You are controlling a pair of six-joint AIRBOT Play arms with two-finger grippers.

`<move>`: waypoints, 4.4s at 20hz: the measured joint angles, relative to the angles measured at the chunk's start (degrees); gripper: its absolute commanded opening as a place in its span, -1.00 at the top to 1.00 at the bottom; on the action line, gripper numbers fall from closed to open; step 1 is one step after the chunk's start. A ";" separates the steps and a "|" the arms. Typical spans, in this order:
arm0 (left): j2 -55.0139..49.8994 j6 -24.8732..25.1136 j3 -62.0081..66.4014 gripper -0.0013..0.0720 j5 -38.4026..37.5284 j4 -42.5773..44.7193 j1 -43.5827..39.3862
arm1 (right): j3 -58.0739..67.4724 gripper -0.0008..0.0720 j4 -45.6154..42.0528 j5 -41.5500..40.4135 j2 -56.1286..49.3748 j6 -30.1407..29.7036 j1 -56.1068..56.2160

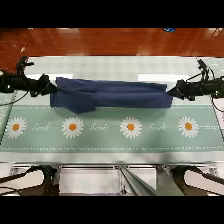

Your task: Fold the shirts.

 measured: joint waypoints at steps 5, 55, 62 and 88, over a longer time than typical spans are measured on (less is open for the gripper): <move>-12.15 -2.19 12.28 0.90 -0.37 -0.44 -1.73 | 8.15 0.90 0.98 -1.62 -8.15 0.92 0.66; 8.09 0.61 -7.50 -0.42 12.39 8.59 -6.34 | 12.17 0.17 8.44 -2.71 -26.18 0.74 -2.34; 8.13 0.63 -7.48 0.90 11.91 8.37 -6.38 | 21.55 0.90 6.78 1.11 -25.83 1.09 4.92; -28.30 -9.99 26.77 0.90 11.23 -2.97 -57.99 | -2.97 0.90 -4.76 9.64 39.04 13.38 7.72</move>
